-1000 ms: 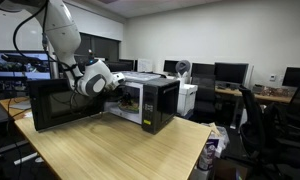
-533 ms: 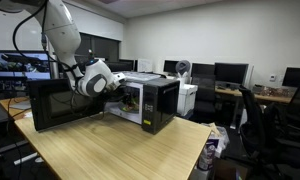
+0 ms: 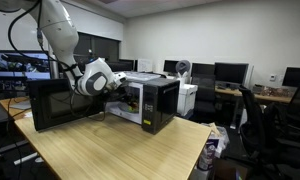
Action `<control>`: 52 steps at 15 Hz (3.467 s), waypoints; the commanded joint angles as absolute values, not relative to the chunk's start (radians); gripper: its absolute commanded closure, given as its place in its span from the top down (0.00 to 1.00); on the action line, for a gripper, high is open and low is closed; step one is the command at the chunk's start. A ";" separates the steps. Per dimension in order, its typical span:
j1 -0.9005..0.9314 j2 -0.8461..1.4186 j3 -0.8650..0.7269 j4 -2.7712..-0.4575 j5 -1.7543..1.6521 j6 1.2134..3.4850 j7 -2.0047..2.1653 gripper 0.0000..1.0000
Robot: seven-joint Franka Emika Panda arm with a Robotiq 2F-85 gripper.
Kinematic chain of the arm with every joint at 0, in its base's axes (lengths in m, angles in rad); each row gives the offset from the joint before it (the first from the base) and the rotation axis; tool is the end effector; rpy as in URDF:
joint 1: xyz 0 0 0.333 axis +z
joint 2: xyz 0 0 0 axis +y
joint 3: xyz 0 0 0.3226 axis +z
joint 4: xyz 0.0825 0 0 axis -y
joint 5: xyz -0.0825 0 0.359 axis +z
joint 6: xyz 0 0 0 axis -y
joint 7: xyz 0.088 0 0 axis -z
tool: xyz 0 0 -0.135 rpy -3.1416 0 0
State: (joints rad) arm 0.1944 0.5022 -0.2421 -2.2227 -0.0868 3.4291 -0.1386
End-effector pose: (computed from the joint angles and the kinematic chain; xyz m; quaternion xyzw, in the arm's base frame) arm 0.6035 -0.0112 0.2419 0.9284 0.1193 0.3417 0.0843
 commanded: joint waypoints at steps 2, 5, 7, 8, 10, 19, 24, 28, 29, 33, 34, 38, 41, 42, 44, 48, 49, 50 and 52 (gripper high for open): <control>0.274 0.372 -0.341 -2.326 -0.100 3.342 -0.194 0.01; 0.345 0.289 -0.428 -2.370 -0.109 3.272 -0.226 0.01; 0.390 0.231 -0.484 -2.400 -0.119 3.232 -0.245 0.01; 0.407 0.198 -0.504 -2.416 -0.126 3.210 -0.256 0.01; 0.451 0.137 -0.557 -2.443 -0.145 3.165 -0.271 0.01; 0.480 -0.145 -0.610 -2.480 -0.363 2.895 -0.245 0.01; 0.161 -0.272 -0.250 -2.489 -0.263 2.721 -0.331 0.01; 0.098 -0.340 -0.172 -2.482 -0.239 2.635 -0.375 0.01; 0.100 -0.353 -0.171 -2.493 -0.225 2.624 -0.396 0.26; 0.098 -0.402 -0.173 -2.624 -0.206 2.632 -0.458 0.49; 0.103 -0.411 -0.177 -2.655 -0.194 2.631 -0.483 0.55; 0.107 -0.442 -0.189 -2.780 -0.177 2.637 -0.573 0.82; 0.110 -0.410 -0.203 -2.778 -0.170 2.610 -0.614 0.99; 0.106 -0.421 -0.209 -2.789 -0.170 2.598 -0.627 1.00; 0.092 -0.416 -0.213 -2.786 -0.179 2.580 -0.643 1.00; 0.067 -0.387 -0.217 -2.785 -0.186 2.535 -0.670 1.00; 0.065 -0.381 -0.219 -2.785 -0.177 2.509 -0.675 1.00; 0.057 -0.370 -0.221 -2.785 -0.174 2.482 -0.673 1.00; 0.041 -0.324 -0.224 -2.785 -0.172 2.477 -0.650 1.00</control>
State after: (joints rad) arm 0.0704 -0.3742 -0.2263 -2.7854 -0.1968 2.4870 -0.6268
